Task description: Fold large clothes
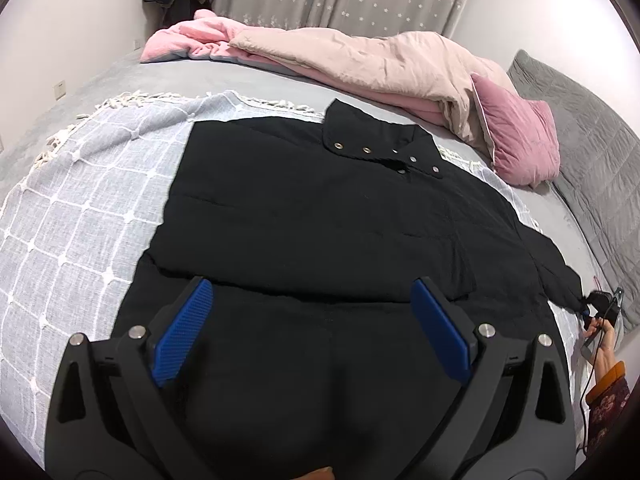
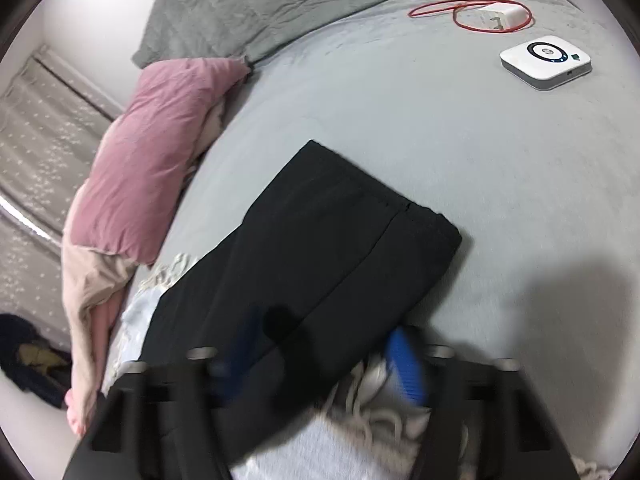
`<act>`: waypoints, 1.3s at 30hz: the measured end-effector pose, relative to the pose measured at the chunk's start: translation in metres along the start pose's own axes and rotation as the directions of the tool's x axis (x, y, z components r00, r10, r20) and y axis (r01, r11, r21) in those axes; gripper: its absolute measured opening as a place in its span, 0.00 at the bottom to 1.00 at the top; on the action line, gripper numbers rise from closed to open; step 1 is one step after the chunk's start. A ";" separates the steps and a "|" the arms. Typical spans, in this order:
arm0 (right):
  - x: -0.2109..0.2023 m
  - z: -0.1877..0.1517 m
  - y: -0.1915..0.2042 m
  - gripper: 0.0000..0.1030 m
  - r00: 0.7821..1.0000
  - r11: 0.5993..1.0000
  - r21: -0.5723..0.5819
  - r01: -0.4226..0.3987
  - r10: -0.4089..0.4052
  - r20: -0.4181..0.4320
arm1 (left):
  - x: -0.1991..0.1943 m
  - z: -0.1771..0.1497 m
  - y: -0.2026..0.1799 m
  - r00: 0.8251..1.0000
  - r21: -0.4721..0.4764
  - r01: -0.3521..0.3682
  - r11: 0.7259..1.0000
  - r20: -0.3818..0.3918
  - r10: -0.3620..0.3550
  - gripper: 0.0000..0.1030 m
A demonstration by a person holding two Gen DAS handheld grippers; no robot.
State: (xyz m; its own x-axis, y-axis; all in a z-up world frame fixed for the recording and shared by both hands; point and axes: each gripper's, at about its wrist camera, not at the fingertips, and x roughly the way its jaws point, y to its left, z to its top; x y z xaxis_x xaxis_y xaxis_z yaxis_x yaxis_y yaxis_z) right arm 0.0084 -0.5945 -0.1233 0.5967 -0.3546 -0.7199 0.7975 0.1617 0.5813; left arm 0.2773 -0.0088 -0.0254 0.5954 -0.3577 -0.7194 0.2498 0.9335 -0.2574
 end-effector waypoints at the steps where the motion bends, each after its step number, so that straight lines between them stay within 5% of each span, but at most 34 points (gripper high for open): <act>1: -0.005 0.005 -0.005 0.14 1.000 1.000 0.019 -0.015 0.015 0.000 | -0.001 0.001 0.004 1.000 -0.010 0.000 1.000 0.001 0.000 0.96; 3: -0.018 0.012 -0.002 0.10 0.997 0.998 0.014 -0.064 0.063 0.039 | -0.002 0.003 0.011 1.000 -0.028 0.000 1.000 -0.003 -0.001 0.96; 10: -0.093 0.003 0.095 0.08 0.963 0.945 -0.285 -0.161 0.215 0.166 | -0.002 0.006 0.014 0.999 -0.040 0.024 0.999 -0.030 -0.025 0.96; 18: -0.173 -0.079 0.230 0.08 0.905 0.753 -0.601 -0.266 0.410 0.114 | -0.009 0.012 0.011 0.996 -0.037 0.069 0.997 -0.047 -0.070 0.96; 24: -0.195 -0.188 0.322 0.08 0.885 0.545 -0.771 -0.329 0.464 -0.050 | -0.018 0.018 0.021 0.996 -0.066 0.087 0.994 -0.031 -0.089 0.96; 30: -0.157 -0.313 0.368 0.15 0.880 0.410 -0.800 -0.438 0.379 -0.287 | -0.011 0.017 0.027 0.995 -0.087 0.085 0.993 -0.046 -0.089 0.96; 31: -0.149 -0.329 0.366 0.24 0.867 0.400 -0.783 -0.477 0.362 -0.343 | -0.009 0.016 0.027 0.995 -0.088 0.081 0.993 -0.052 -0.086 0.96; 33: -0.116 -0.366 0.359 0.44 0.794 0.394 -0.689 -0.608 0.294 -0.532 | -0.002 0.012 0.027 0.993 -0.092 0.078 0.993 -0.075 -0.085 0.96; 35: -0.086 -0.395 0.347 0.50 0.725 0.435 -0.599 -0.672 0.221 -0.652 | 0.006 0.008 0.025 0.989 -0.092 0.090 0.992 -0.106 -0.100 0.96; 37: -0.074 -0.402 0.334 0.50 0.695 0.454 -0.566 -0.688 0.188 -0.694 | 0.010 0.007 0.023 0.985 -0.086 0.109 0.990 -0.128 -0.120 0.96; 39: -0.071 -0.391 0.327 0.50 0.702 0.456 -0.574 -0.680 0.180 -0.689 | 0.013 0.006 0.019 0.980 -0.072 0.137 0.988 -0.138 -0.146 0.96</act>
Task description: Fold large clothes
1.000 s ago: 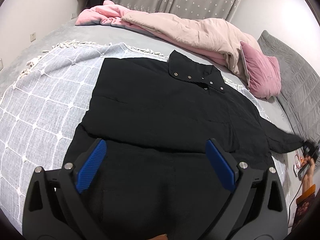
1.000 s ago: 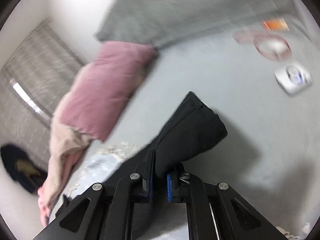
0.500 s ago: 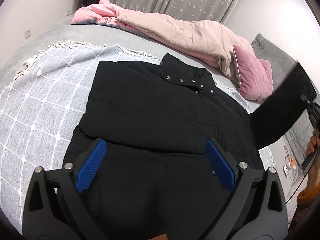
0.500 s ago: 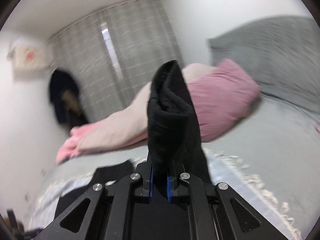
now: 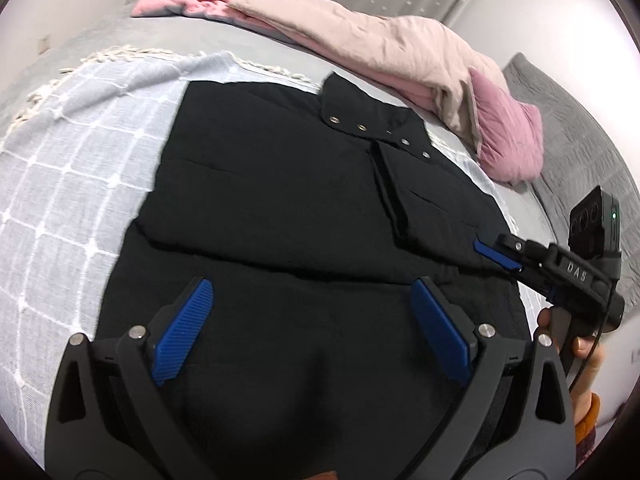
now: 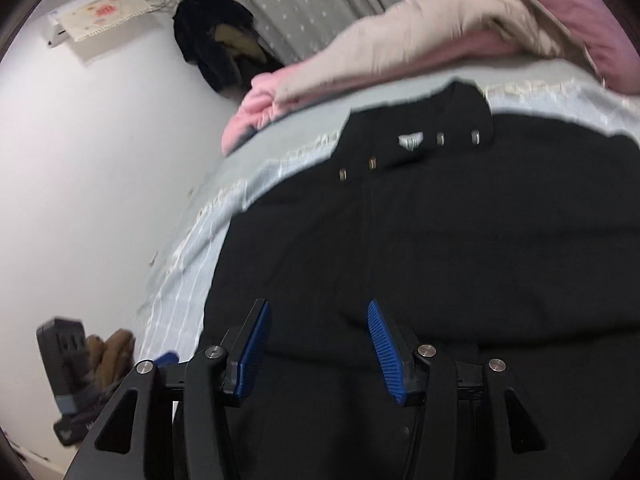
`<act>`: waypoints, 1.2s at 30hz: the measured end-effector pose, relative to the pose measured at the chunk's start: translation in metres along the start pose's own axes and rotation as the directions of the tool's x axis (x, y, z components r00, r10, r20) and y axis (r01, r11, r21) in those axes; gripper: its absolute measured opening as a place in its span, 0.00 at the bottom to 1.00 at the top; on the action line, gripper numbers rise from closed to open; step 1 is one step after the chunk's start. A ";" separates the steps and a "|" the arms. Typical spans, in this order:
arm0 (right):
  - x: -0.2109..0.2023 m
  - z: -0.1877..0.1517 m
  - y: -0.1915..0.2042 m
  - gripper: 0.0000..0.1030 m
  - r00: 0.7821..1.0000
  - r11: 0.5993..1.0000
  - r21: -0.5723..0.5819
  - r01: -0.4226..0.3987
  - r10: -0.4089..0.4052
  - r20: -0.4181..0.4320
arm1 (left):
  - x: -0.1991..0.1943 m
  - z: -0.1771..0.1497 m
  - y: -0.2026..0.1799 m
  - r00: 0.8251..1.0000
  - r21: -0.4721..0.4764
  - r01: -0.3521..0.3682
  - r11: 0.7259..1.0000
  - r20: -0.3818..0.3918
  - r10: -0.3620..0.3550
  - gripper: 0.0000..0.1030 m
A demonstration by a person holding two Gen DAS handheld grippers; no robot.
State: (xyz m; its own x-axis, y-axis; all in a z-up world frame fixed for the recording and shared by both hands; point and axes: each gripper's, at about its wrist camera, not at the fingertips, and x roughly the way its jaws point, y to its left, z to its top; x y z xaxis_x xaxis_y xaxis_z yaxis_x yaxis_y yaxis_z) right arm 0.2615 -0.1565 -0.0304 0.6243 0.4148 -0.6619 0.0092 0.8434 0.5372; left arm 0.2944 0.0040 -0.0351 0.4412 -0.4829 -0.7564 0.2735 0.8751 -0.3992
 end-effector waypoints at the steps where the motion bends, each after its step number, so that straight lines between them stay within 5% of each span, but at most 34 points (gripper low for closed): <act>1: -0.008 -0.003 -0.004 0.51 1.000 1.000 -0.004 0.020 -0.020 0.010 | 0.002 0.000 -0.002 1.000 0.008 0.011 1.000 -0.005 -0.011 0.96; 5: -0.052 -0.012 -0.037 0.57 0.990 0.993 0.032 0.118 -0.120 0.075 | 0.024 0.006 -0.017 0.995 0.019 0.079 0.997 -0.054 -0.078 0.96; 13: -0.122 -0.050 -0.100 0.61 0.965 0.968 0.224 0.117 -0.164 0.205 | 0.099 0.033 -0.067 0.972 0.016 0.191 0.981 -0.141 -0.187 0.88; 15: -0.136 -0.070 -0.121 0.62 0.959 0.955 0.284 0.084 -0.155 0.238 | 0.123 0.036 -0.072 0.967 -0.036 0.191 0.981 -0.165 -0.195 0.76; 19: -0.144 -0.071 -0.151 0.62 0.959 0.921 0.385 0.051 -0.153 0.238 | 0.147 0.039 -0.079 0.974 -0.095 0.149 0.984 -0.157 -0.162 0.19; 21: -0.148 -0.071 -0.155 0.62 0.954 0.920 0.388 0.056 -0.164 0.250 | 0.140 0.037 -0.083 0.982 -0.075 0.138 0.988 -0.118 -0.146 0.15; 25: -0.152 -0.071 -0.159 0.62 0.945 0.917 0.379 0.125 -0.227 0.237 | 0.136 0.017 -0.076 0.991 -0.119 0.004 0.993 -0.130 -0.019 0.16; 28: -0.153 -0.073 -0.160 0.62 0.946 0.907 0.395 0.145 -0.245 0.213 | 0.130 0.011 -0.086 0.993 -0.066 -0.061 0.996 -0.106 0.054 0.21; 30: -0.156 -0.074 -0.155 0.62 0.942 0.904 0.392 0.169 -0.265 0.205 | 0.117 0.009 -0.094 0.990 -0.044 -0.065 0.997 -0.125 0.059 0.36; 32: -0.165 -0.074 -0.147 0.62 0.932 0.908 0.362 0.211 -0.298 0.205 | 0.096 0.004 -0.100 0.992 -0.025 -0.028 0.999 -0.120 0.024 0.68; 34: -0.174 -0.080 -0.137 0.68 0.918 0.908 0.325 0.265 -0.340 0.202 | 0.066 -0.004 -0.105 0.996 0.020 -0.027 0.999 -0.080 0.029 0.81; 36: -0.182 -0.090 -0.129 0.73 0.903 0.899 0.311 0.309 -0.380 0.199 | 0.033 -0.017 -0.105 0.997 0.081 -0.053 0.995 -0.049 0.057 0.82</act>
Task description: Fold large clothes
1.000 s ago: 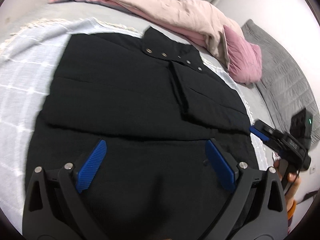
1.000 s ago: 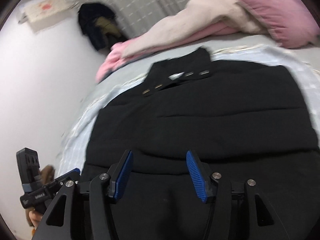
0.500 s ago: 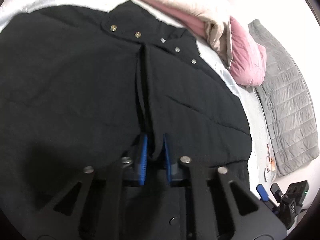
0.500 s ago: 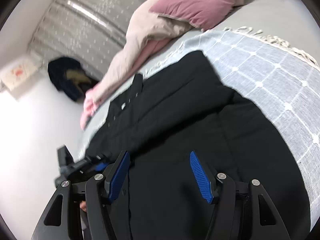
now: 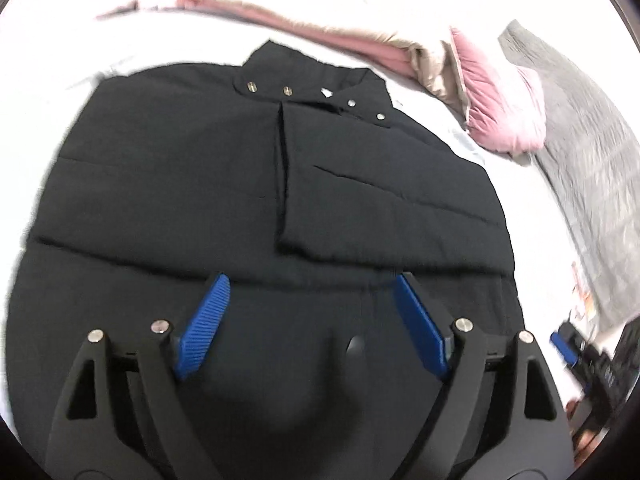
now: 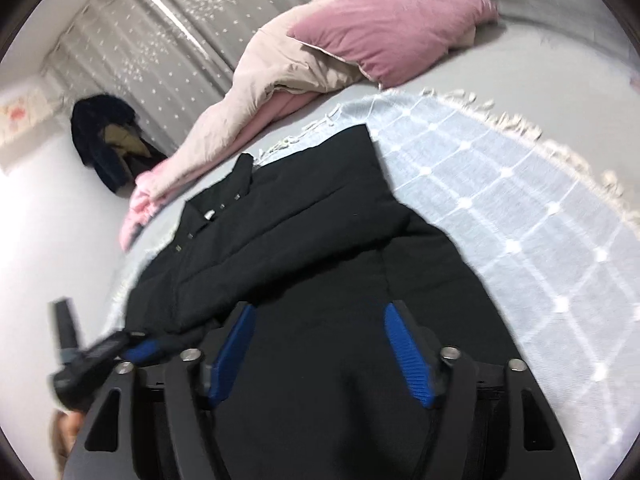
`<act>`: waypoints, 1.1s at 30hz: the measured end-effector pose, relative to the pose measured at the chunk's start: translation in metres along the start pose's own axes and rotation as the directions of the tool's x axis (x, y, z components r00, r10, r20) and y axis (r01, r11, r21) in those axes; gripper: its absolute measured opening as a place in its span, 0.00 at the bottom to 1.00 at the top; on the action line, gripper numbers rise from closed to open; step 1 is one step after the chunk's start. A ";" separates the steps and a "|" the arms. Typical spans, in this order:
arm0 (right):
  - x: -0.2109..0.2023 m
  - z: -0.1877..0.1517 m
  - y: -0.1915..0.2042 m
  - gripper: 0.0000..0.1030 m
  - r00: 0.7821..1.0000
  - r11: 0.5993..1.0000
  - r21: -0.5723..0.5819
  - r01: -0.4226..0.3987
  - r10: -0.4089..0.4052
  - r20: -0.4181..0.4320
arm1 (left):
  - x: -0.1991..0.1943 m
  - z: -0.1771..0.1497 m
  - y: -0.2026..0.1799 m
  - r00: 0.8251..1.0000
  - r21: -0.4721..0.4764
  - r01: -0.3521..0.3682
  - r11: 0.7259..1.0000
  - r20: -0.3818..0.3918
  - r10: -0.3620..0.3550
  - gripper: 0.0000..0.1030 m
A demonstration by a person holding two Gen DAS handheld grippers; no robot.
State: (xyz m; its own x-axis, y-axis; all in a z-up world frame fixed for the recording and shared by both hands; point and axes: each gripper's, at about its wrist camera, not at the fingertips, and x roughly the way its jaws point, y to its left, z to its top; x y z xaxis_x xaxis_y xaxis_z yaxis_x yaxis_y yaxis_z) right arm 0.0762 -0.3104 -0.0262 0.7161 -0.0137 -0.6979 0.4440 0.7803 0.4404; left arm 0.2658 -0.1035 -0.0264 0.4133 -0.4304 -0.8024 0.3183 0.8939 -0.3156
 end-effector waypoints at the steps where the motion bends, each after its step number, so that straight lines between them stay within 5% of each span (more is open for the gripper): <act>1: -0.008 -0.007 0.000 0.75 1.000 1.000 -0.004 0.016 -0.016 0.000 | -0.013 -0.007 0.002 1.000 0.025 -0.013 1.000 -0.004 0.013 0.82; 10: -0.065 -0.054 -0.006 0.80 0.996 0.995 -0.064 0.075 -0.077 -0.033 | -0.103 -0.067 0.047 0.986 0.142 -0.166 0.976 0.012 0.166 0.93; 21: -0.096 -0.094 -0.022 0.81 0.987 0.988 -0.081 0.130 -0.137 -0.085 | -0.131 -0.118 0.134 0.980 0.016 -0.093 0.996 -0.176 0.094 0.96; 33: -0.113 -0.114 -0.063 0.82 0.975 0.983 -0.087 0.164 -0.175 -0.139 | -0.143 -0.164 0.187 0.963 -0.038 -0.098 0.995 -0.256 0.085 0.97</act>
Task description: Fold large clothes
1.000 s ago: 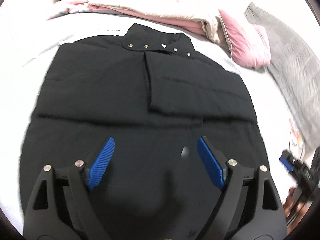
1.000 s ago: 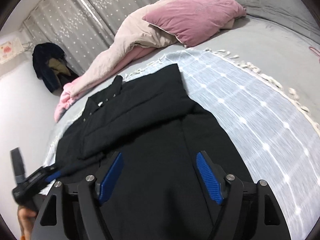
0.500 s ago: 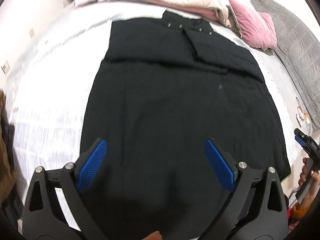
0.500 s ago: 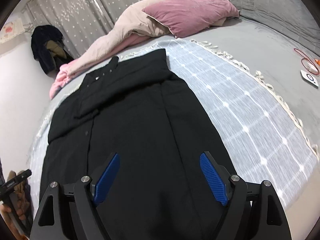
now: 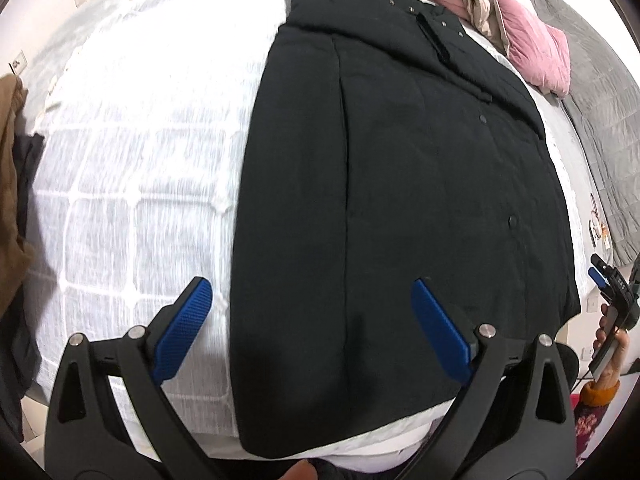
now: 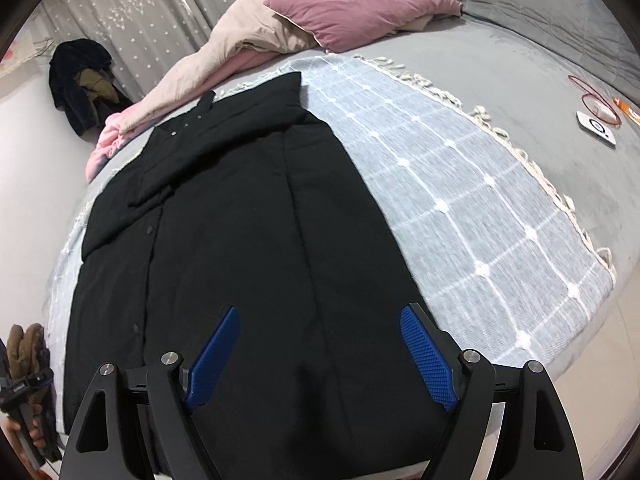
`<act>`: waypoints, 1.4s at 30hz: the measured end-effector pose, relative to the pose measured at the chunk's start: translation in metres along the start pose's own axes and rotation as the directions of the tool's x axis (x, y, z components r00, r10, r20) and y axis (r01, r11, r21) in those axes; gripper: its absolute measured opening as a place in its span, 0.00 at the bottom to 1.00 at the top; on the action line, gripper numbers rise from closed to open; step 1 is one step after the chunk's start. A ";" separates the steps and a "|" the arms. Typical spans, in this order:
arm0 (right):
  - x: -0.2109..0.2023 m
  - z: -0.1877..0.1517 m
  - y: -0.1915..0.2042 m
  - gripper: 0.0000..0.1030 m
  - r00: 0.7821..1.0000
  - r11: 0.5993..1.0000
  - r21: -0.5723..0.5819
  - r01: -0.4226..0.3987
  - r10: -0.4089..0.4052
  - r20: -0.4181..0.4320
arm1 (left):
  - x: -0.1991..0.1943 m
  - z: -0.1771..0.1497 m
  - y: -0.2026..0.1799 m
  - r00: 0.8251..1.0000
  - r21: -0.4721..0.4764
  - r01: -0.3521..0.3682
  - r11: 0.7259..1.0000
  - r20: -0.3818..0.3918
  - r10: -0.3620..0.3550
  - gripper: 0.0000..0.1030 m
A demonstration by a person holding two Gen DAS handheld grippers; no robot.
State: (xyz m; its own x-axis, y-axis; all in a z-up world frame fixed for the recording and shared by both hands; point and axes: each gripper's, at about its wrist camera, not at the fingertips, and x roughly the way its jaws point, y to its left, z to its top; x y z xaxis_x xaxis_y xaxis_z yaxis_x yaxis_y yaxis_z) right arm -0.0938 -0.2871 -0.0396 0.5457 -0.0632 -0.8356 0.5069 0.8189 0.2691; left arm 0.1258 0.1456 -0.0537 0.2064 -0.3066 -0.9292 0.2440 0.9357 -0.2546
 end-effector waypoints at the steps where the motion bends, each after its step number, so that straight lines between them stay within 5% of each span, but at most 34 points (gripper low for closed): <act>1: 0.000 -0.002 -0.004 0.82 1.000 1.000 -0.003 0.002 -0.002 -0.005 | 0.002 -0.003 0.000 1.000 0.008 0.006 1.000 -0.011 -0.006 0.97; 11: 0.004 -0.021 -0.065 0.82 0.998 0.997 0.076 -0.005 0.011 -0.067 | 0.041 -0.032 0.003 0.985 0.037 0.048 0.998 -0.166 -0.041 0.97; 13: 0.011 -0.026 -0.071 0.82 0.994 0.994 0.103 -0.038 0.048 -0.098 | 0.042 -0.036 0.003 0.987 0.043 0.059 0.997 -0.149 -0.052 0.97; 16: 0.026 -0.036 -0.069 0.82 0.986 0.991 0.112 -0.070 0.086 -0.141 | 0.040 -0.040 0.004 0.988 0.051 0.074 0.996 -0.138 -0.066 0.97; 23: 0.028 -0.046 -0.046 0.86 0.993 1.000 0.003 0.011 -0.011 -0.119 | 0.037 -0.046 0.005 0.977 0.077 0.141 0.987 -0.169 -0.127 0.97; 30: 0.024 -0.052 -0.042 0.84 0.991 0.999 -0.026 -0.039 0.035 -0.132 | 0.036 -0.052 -0.007 0.944 0.086 0.268 0.960 -0.224 -0.244 0.97; 37: 0.029 -0.050 -0.050 0.62 0.970 0.981 0.059 -0.186 0.193 -0.150 | 0.033 -0.051 0.010 0.900 -0.005 0.388 0.922 -0.214 -0.380 0.85; 42: 0.034 -0.053 -0.063 0.42 0.906 0.912 0.212 -0.351 0.388 -0.168 | 0.039 -0.046 0.006 0.896 -0.032 0.395 0.918 -0.208 -0.393 0.69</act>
State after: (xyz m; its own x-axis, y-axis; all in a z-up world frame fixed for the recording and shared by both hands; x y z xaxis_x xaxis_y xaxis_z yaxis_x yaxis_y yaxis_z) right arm -0.1425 -0.3108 -0.1105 0.5789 0.3566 -0.7333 0.4123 0.6479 0.6405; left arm 0.0918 0.1470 -0.1042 -0.1084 -0.6062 -0.7879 0.2752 0.7433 -0.6098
